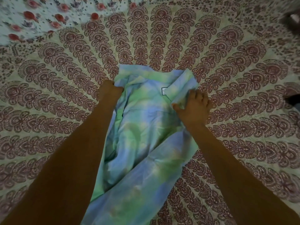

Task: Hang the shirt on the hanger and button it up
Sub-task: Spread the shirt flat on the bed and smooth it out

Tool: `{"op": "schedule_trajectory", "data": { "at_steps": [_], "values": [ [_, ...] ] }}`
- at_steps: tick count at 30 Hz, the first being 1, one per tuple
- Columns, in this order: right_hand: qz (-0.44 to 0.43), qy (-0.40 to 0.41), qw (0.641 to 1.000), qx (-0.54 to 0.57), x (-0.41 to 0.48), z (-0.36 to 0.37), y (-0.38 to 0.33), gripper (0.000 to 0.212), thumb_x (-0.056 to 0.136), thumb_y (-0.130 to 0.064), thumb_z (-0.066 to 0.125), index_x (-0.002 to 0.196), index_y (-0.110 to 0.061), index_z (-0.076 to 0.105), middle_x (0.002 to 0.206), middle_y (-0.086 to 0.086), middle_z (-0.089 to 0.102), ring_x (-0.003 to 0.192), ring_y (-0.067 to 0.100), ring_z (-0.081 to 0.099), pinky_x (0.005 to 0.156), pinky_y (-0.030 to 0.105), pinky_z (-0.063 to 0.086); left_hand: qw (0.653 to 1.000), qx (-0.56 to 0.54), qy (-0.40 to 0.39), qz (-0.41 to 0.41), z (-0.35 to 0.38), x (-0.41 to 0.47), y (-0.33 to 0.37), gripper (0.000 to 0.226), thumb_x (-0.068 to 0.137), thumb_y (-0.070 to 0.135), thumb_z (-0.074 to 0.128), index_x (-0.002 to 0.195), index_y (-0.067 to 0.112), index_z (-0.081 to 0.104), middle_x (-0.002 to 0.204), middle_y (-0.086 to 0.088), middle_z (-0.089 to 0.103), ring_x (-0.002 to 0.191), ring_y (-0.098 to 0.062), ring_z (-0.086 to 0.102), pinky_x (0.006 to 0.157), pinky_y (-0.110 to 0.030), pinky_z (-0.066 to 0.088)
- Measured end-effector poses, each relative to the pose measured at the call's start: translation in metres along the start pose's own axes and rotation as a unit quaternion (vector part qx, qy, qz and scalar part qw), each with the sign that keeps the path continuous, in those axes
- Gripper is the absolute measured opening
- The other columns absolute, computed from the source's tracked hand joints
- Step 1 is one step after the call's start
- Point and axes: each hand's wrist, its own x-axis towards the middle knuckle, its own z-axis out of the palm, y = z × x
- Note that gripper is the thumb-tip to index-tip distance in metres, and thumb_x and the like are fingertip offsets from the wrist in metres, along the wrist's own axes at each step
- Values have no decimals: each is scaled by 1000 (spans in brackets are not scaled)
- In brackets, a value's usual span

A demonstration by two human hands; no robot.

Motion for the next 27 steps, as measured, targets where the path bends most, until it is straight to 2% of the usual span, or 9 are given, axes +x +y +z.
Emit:
{"op": "schedule_trajectory", "data": {
  "at_steps": [2, 4, 8, 10, 13, 16, 21, 24, 27],
  "values": [
    [38, -9, 999, 29, 4, 2, -1, 79, 80, -50, 60, 138, -5, 29, 143, 22, 35, 129, 39, 35, 106, 48, 27, 997, -55, 14, 49, -1, -3, 5, 16, 75, 21, 61, 66, 11, 55, 65, -5, 52, 75, -23, 55, 59, -25, 36],
    [64, -1, 996, 55, 8, 5, 0, 77, 81, -47, 60, 136, -3, 30, 136, 24, 40, 121, 40, 43, 100, 47, 33, 987, -74, -10, 145, 0, -11, 12, 19, 75, 21, 63, 80, 3, 63, 72, -7, 54, 68, -18, 51, 59, -21, 36],
    [64, 16, 996, 66, 7, 4, 1, 68, 84, -44, 59, 130, -1, 35, 129, 23, 45, 116, 40, 47, 95, 46, 38, 926, -54, -302, 222, -1, -39, 25, 14, 83, 16, 65, 73, 9, 61, 77, 1, 49, 63, -4, 48, 64, -11, 37],
    [71, 17, 993, 96, 6, 3, 2, 66, 85, -42, 60, 129, 2, 37, 128, 24, 46, 114, 40, 48, 92, 45, 40, 916, -91, -338, 197, 2, -39, 20, 18, 84, 16, 61, 67, 15, 57, 75, 0, 50, 67, -5, 50, 68, -16, 38],
    [94, 30, 983, 157, 3, 0, 5, 65, 87, -42, 56, 130, 3, 37, 128, 24, 47, 115, 39, 48, 90, 42, 42, 942, -152, -257, 152, 9, -32, 14, 14, 80, 3, 50, 73, 7, 61, 75, -12, 56, 73, -17, 48, 68, -28, 37],
    [118, 58, 969, 211, 3, -7, 10, 52, 91, -41, 49, 117, 4, 50, 114, 25, 57, 105, 38, 55, 80, 39, 43, 976, -30, -121, 179, 25, -25, 7, 25, 76, 6, 45, 95, -4, 59, 93, -27, 61, 84, -29, 56, 69, -30, 36],
    [91, 130, 940, 303, 0, -28, 13, 28, 92, -29, 51, 93, -1, 56, 91, 21, 63, 77, 28, 57, 64, 30, 37, 980, 88, -120, 133, 54, -30, 19, 102, 58, 50, 77, 140, 14, 27, 136, -21, 42, 124, -39, 42, 103, -52, 37],
    [35, 191, 924, 330, -9, -50, 15, 26, 91, -27, 48, 92, -2, 54, 84, 17, 60, 71, 22, 50, 57, 28, 31, 957, 234, -72, 155, 64, -50, 21, 72, 70, 39, 74, 130, 14, 42, 125, -18, 56, 117, -37, 50, 99, -46, 38],
    [9, 204, 920, 335, -21, -79, 24, 21, 89, -31, 44, 81, -11, 46, 66, -3, 43, 63, 19, 41, 50, 27, 25, 978, 159, 9, 133, 41, -68, 31, 25, 77, 24, 59, 99, 12, 63, 101, -16, 67, 106, -36, 55, 92, -39, 37]
  ]
}}
